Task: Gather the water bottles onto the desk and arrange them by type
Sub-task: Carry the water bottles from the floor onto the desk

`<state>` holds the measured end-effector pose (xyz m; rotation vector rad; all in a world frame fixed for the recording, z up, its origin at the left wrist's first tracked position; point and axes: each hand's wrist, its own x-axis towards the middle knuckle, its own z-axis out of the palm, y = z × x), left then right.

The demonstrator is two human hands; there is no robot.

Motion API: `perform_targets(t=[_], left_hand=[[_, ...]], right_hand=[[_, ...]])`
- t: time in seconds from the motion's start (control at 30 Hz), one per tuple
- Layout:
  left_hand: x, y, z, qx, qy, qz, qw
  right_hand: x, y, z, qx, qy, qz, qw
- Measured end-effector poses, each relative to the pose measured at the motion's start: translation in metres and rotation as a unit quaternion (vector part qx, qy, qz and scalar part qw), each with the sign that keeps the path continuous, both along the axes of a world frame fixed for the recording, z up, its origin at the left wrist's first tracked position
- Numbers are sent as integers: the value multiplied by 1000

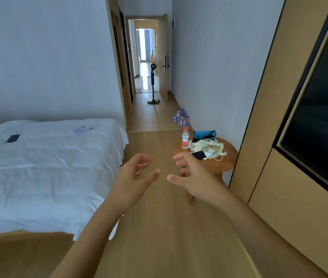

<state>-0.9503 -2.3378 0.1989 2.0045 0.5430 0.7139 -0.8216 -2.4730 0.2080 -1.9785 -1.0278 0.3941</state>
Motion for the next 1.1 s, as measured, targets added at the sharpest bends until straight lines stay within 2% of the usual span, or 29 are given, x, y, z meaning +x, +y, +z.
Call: perform_targets(t=[0.43, 0.8, 1.1], left_hand=[[160, 265, -9, 19, 17, -15, 1000], [371, 465, -10, 27, 24, -18, 999], [529, 599, -27, -2, 25, -31, 999]], right_hand=[[162, 263, -10, 14, 16, -3, 1000], [380, 468, -16, 36, 26, -31, 999], [535, 582, -34, 9, 26, -70, 997]])
